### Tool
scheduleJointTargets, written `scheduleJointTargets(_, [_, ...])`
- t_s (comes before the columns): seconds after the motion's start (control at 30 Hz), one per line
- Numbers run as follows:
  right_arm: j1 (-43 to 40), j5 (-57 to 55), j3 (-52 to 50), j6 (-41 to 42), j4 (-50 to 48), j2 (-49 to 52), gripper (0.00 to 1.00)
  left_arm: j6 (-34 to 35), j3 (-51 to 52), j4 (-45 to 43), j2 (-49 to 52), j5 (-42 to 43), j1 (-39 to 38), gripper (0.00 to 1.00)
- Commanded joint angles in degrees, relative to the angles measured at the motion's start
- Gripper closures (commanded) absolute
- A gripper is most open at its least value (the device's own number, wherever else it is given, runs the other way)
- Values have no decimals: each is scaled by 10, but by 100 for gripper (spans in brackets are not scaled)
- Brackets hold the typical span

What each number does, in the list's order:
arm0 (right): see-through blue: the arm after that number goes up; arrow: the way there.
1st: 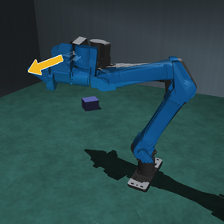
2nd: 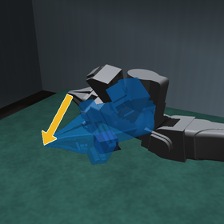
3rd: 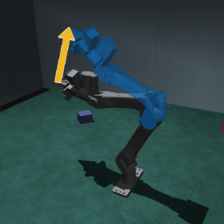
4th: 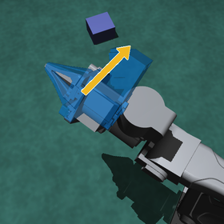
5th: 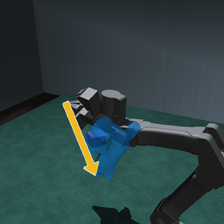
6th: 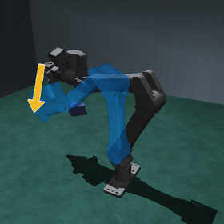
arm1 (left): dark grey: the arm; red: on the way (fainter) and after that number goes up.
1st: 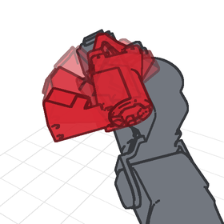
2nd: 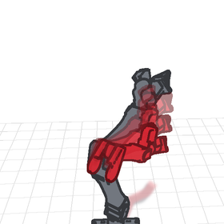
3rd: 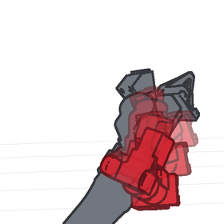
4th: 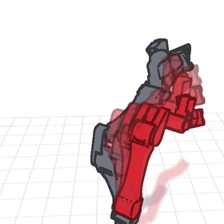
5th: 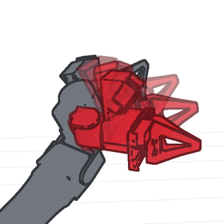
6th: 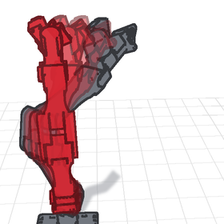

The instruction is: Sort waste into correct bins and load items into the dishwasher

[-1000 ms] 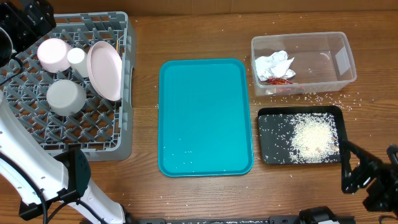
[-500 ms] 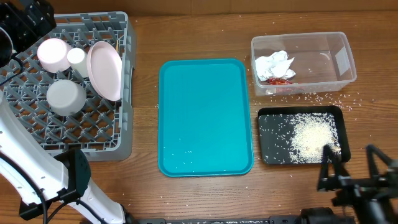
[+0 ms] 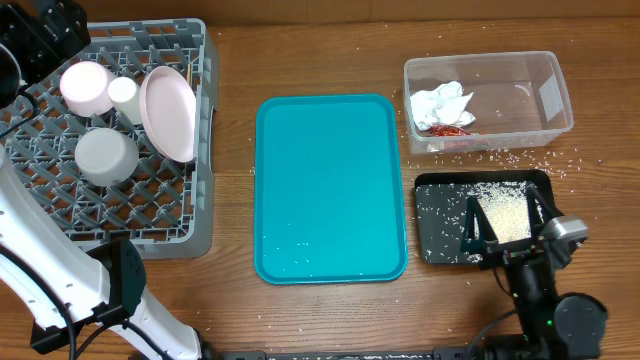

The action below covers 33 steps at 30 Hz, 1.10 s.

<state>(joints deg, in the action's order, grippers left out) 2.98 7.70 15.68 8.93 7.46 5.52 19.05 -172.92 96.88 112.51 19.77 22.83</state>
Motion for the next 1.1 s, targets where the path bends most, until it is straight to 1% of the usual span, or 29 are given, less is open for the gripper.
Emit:
scheduleJointTargets(0.0, [-2,6,-71,-4,-57,-52,0,-13,-3,-1,-4,7,-3,0])
scheduleJointTargets(0.17, [-2,5,-123,-2,-130,-54,0,-13,-3,-1,-4,7,-3,0])
scheduleJointTargets(0.33, [-2,-20,-154,-2,-158,-54,0,-13,-3,-1,-4,7,-3,0])
scheduleJointTargets(0.53, [-2,-62,-152,-5,-136,-54,0,-13,-3,-1,-4,7,-4,0])
scheduleJointTargets(0.63, [-2,-64,-152,-4,-95,-54,0,-13,-3,-1,-4,7,-3,0])
scheduleJointTargets(0.73, [-2,-68,-152,-4,-28,-54,0,-13,-3,-1,-4,7,-3,0])
scheduleJointTargets(0.83, [-2,-77,-152,-21,-26,-51,0,-13,-3,-1,-4,7,-3,0])
scheduleJointTargets(1.07, [-2,-76,-152,-21,-26,-51,0,-13,-3,-1,-4,7,-3,0])
